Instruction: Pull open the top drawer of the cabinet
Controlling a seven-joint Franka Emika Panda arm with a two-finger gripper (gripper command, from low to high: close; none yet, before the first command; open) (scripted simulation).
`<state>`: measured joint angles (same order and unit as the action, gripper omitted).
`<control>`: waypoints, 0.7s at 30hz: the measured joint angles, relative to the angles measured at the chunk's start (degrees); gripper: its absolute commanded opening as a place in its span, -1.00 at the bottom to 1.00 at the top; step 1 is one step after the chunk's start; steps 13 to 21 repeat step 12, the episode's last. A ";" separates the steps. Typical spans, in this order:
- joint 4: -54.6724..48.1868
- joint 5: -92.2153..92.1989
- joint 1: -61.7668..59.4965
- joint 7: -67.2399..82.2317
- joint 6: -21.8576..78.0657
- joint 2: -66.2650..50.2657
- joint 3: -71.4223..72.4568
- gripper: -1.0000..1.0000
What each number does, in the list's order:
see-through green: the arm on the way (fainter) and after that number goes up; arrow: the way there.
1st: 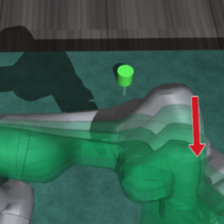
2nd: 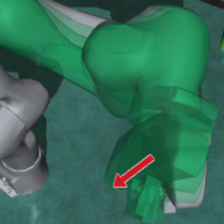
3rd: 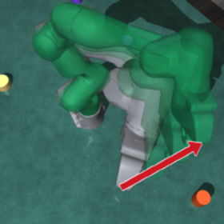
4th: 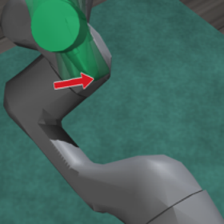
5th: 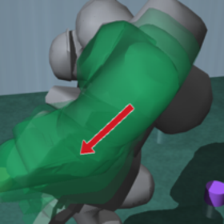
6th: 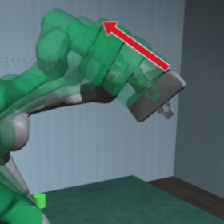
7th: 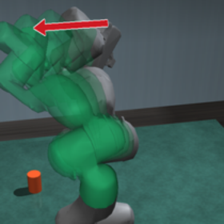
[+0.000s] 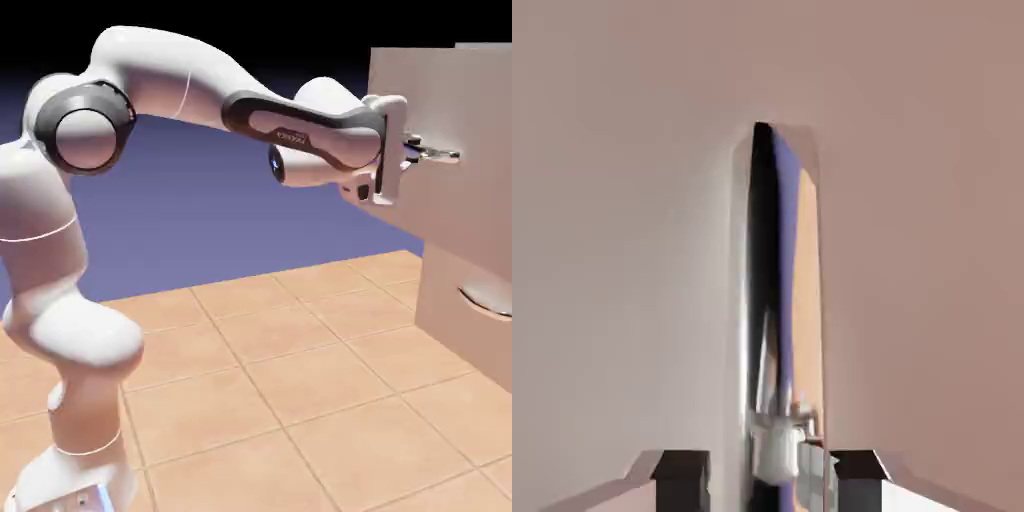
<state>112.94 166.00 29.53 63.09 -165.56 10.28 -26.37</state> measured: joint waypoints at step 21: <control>13.47 -2.08 -14.07 2.38 -0.10 13.15 13.89 1.00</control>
